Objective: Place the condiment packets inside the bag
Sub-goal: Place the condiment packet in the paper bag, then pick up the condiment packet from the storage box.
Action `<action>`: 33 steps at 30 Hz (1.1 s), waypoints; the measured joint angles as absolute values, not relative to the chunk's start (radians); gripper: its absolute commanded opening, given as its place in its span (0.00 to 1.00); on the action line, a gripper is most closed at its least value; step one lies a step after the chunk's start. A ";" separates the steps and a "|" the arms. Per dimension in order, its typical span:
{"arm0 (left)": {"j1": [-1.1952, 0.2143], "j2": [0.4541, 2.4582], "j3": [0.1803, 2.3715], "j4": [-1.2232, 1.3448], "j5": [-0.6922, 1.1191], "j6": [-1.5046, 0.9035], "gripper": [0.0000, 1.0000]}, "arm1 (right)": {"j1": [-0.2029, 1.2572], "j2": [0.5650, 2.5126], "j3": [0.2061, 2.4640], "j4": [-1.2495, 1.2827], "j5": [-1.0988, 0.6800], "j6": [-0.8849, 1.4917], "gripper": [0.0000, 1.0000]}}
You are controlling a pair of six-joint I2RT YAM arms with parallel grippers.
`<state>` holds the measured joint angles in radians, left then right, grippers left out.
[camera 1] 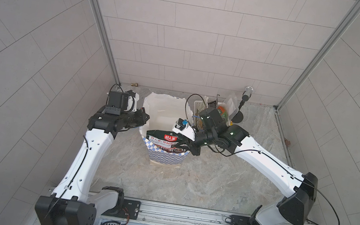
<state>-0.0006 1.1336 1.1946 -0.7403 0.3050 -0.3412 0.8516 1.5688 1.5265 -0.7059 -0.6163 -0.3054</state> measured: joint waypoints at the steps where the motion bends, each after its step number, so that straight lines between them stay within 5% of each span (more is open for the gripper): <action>1: -0.001 1.134 1.195 -0.739 0.305 -0.341 0.00 | 0.854 1.569 1.532 -0.703 -0.616 -0.309 0.24; 5: -0.001 1.134 1.189 -0.740 0.305 -0.339 0.00 | 0.856 1.563 1.536 -0.699 -0.616 -0.318 0.28; 12: -0.001 1.133 1.184 -0.738 0.302 -0.333 0.00 | 0.846 1.462 1.511 -0.625 -0.448 -0.220 0.73; 15: -0.001 1.133 1.182 -0.737 0.299 -0.332 0.00 | 0.777 1.341 1.432 -0.546 -0.338 -0.117 0.83; 23: -0.001 1.132 1.173 -0.733 0.289 -0.326 0.00 | 0.339 1.130 1.057 -0.353 -0.194 0.146 0.96; 33: -0.001 1.133 1.170 -0.733 0.287 -0.325 0.00 | 0.361 1.224 0.651 -0.022 -0.147 0.119 0.95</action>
